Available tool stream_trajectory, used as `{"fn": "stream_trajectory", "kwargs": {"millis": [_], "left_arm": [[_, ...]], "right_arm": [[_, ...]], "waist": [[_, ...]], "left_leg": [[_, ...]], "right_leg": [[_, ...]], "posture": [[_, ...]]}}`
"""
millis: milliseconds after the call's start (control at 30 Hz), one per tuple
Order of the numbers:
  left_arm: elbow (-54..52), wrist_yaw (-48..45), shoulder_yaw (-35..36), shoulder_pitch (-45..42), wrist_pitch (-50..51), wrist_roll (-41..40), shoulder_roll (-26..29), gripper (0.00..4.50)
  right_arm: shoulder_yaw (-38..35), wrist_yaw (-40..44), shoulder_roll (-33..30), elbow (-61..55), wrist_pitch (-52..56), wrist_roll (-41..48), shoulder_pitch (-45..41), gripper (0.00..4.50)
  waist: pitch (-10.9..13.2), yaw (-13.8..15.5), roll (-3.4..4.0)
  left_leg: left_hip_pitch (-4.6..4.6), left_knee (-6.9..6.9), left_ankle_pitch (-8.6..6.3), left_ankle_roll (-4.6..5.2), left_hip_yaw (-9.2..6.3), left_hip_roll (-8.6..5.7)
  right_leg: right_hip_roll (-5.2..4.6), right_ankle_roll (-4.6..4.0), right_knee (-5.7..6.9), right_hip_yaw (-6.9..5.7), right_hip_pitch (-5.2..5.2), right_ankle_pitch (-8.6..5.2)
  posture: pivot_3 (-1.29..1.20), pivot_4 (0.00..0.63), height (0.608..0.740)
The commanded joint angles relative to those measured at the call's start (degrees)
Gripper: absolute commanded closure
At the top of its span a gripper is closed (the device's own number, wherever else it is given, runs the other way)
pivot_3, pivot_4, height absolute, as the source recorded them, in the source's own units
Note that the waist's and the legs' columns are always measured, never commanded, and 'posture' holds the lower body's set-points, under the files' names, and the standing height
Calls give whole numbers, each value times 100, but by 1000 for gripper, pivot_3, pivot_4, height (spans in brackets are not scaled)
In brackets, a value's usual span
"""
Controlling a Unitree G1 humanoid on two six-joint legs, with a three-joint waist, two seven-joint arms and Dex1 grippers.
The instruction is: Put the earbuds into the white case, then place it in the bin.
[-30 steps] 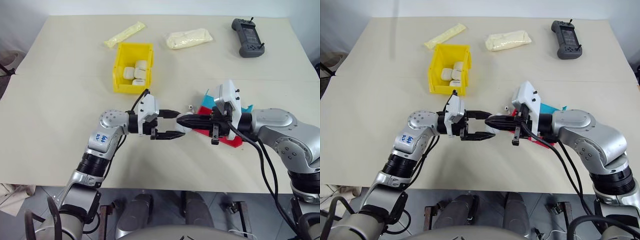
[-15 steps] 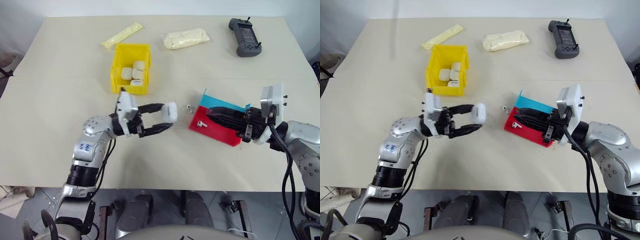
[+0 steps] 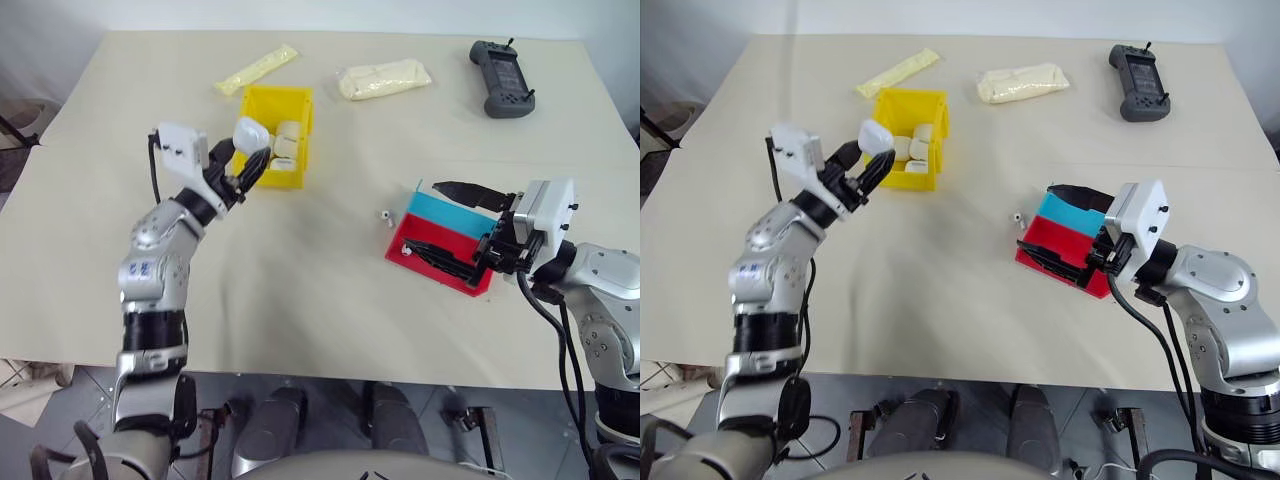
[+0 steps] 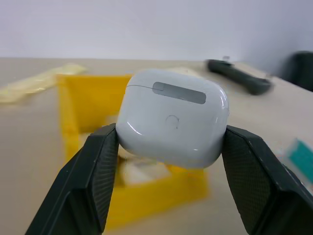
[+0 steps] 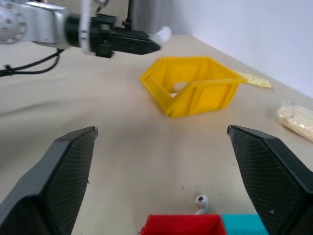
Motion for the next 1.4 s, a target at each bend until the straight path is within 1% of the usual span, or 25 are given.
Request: {"fn": "stream_trajectory", "kwargs": {"millis": [33,167,267,333,367,433,467,533,600,633,733,833,967,1067,1200,1300,1400], "left_arm": [[815,31,-182,-576,-548,388,7,1658],[2140,113,-98,-1258,-830,531,23,1658],[2560,82,-55,-1495,-847,526,21,1658],[2706,-43,-1,-1581,-737,429,37,950],[2741,-78,14,-1605,-612,391,46,750],[2612,-175,24,-1523,-543,364,90,160],[2448,-213,16,-1423,-528,372,129,28],[2064,-302,53,-1217,-541,320,190,28],[1617,-418,81,-986,-289,227,307,28],[1376,-548,87,-864,-217,147,355,28],[503,-1211,-93,-375,-10,32,727,28],[-240,-1931,-141,264,162,-49,1375,28],[-1168,-2810,-43,1451,-271,-137,2129,28],[-1383,-3164,93,2043,-783,-154,2333,28],[-1533,-3583,148,2785,-478,-319,2674,28],[-1530,-3562,174,2912,-753,-295,2622,28],[-1487,-3517,189,2922,-1034,-225,2561,28]], "right_arm": [[-44,-105,43,-197,-67,-11,-14,22],[-19,-207,69,-237,-96,-68,25,22],[-42,-335,115,-285,-88,-74,53,22],[-57,-386,136,-320,-82,-66,117,0],[-62,-413,149,-331,-86,-71,157,0],[-51,-477,183,-352,-99,-102,239,0],[-41,-491,189,-353,-110,-119,260,0],[-34,-519,200,-349,-109,-125,269,0],[-39,-513,195,-334,-123,-120,286,0],[-41,-501,187,-321,-129,-118,296,0],[-39,-435,129,-252,-142,-160,310,0],[-100,-330,40,-140,-107,-169,336,0],[-273,13,-214,238,-189,-167,364,0],[-331,240,-339,481,-364,-252,399,0],[-484,537,-421,1007,-624,-304,479,0],[-650,691,-420,1250,-985,-353,565,0],[-671,826,-392,1204,-1134,-341,711,0]], "waist": [[1,-5,-1],[2,-80,-4],[4,-155,-7],[5,-165,-8],[5,-162,-8],[5,-157,-9],[5,-159,-9],[5,-176,-8],[5,-188,-8],[5,-191,-8],[5,-202,-8],[4,-211,-7],[3,-272,-5],[4,-251,-5],[4,-216,-5],[4,-153,-4],[4,-135,-4]], "left_leg": [[-2,-2,0,0,0,-1],[-3,-10,0,1,4,0],[-3,-9,0,0,4,0],[-3,-9,0,0,4,1],[-3,-9,0,0,4,1],[-3,-8,0,0,3,1],[-3,-7,0,1,2,0],[-2,-6,0,1,3,0],[-3,-8,0,0,4,2],[-2,-8,0,0,3,3],[-2,-8,0,0,2,3],[-2,-7,0,0,0,3],[4,-18,0,0,0,5],[5,-17,0,0,-1,5],[6,-16,0,0,-2,6],[6,-16,0,0,-1,6],[7,-14,0,0,-2,6]], "right_leg": [[0,0,4,-1,-1,0],[0,0,17,0,-7,0],[-1,0,20,-1,-8,0],[0,1,22,0,-9,0],[0,0,24,0,-10,0],[0,0,26,0,-10,0],[-1,0,27,0,-9,0],[-1,0,28,1,-10,0],[0,0,29,2,-12,0],[0,0,30,2,-12,0],[0,0,31,2,-12,0],[0,-1,30,2,-11,-1],[0,-6,27,4,-10,-3],[-1,-8,27,4,-7,-4],[0,-8,24,3,-4,-4],[-1,-9,24,3,-4,-5],[-1,-9,20,2,-4,-5]], "posture": [[0,150,740],[0,150,740],[0,150,740],[0,150,740],[0,150,740],[0,150,740],[0,150,740],[0,150,740],[0,150,740],[0,150,740],[0,150,740],[0,150,740],[0,150,740],[0,150,740],[0,150,740],[0,150,740],[0,150,740]]}}
